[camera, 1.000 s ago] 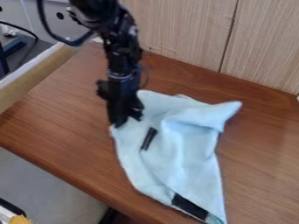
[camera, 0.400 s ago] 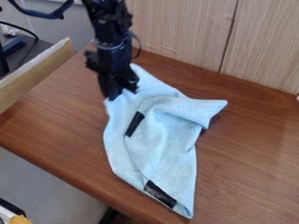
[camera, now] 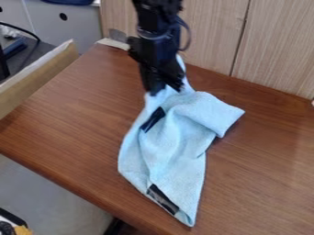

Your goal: Fold the cloth from left to right

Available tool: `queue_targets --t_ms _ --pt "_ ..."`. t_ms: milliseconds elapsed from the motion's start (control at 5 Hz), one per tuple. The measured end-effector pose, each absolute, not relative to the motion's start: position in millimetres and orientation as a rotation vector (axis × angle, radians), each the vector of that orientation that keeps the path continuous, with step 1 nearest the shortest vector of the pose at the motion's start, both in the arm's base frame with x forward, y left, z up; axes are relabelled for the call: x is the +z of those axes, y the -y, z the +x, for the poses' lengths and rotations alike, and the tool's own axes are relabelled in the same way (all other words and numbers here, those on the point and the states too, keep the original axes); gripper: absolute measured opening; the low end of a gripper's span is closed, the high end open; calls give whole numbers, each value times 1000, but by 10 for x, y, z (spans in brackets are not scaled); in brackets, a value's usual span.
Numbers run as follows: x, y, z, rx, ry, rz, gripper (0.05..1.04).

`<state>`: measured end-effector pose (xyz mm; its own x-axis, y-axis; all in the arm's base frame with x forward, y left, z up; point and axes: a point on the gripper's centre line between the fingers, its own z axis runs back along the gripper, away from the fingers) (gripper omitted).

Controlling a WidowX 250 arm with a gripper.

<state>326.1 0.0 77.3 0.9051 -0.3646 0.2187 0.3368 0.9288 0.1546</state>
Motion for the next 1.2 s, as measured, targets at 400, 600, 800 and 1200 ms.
queue_targets --t_ms 400,600,800,1200 --pt "559 595 3194 -544 220 74 67" --pt "273 789 3126 -596 189 70 67" --pt "2 822 3095 -609 161 94 67" --pt "-146 931 3078 -672 131 126 258"
